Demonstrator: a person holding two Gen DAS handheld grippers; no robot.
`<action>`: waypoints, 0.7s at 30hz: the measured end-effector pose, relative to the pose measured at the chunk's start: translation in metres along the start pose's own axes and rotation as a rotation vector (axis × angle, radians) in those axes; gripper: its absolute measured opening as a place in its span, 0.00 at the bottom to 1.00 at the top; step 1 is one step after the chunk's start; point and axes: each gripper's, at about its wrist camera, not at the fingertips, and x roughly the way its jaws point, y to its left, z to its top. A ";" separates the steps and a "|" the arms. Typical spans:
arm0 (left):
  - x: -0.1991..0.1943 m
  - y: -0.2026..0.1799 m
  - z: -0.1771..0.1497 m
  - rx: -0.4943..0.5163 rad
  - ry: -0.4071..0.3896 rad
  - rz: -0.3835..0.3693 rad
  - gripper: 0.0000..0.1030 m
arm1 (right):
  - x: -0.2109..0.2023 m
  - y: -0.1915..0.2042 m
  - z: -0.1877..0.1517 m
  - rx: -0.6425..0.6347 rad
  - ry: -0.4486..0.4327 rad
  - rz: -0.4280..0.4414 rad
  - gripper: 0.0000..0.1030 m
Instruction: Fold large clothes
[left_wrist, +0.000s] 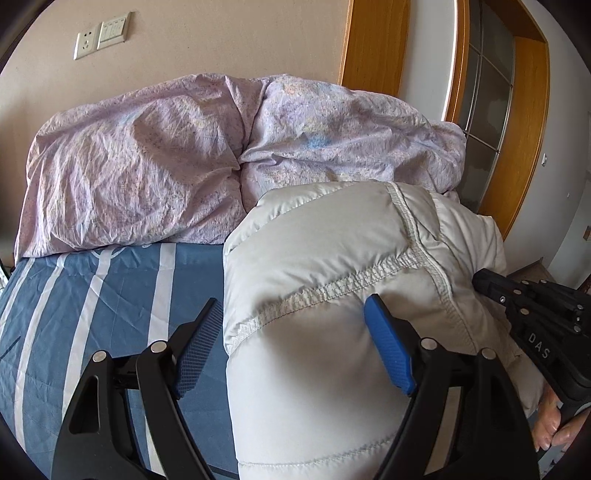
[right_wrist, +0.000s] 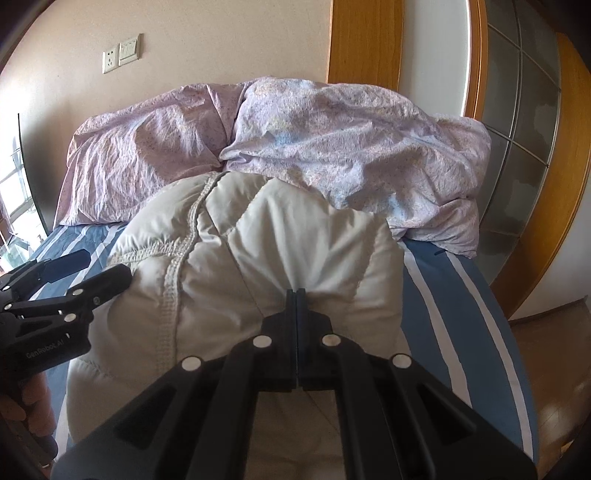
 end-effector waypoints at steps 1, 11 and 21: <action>0.004 0.000 0.000 -0.002 0.005 -0.006 0.78 | 0.006 -0.001 -0.001 0.006 0.012 0.004 0.01; 0.035 -0.003 -0.003 0.006 0.031 -0.019 0.79 | 0.057 -0.019 -0.012 0.073 0.083 0.054 0.01; 0.057 -0.003 -0.009 -0.020 0.056 -0.018 0.81 | 0.091 -0.034 -0.024 0.136 0.112 0.137 0.01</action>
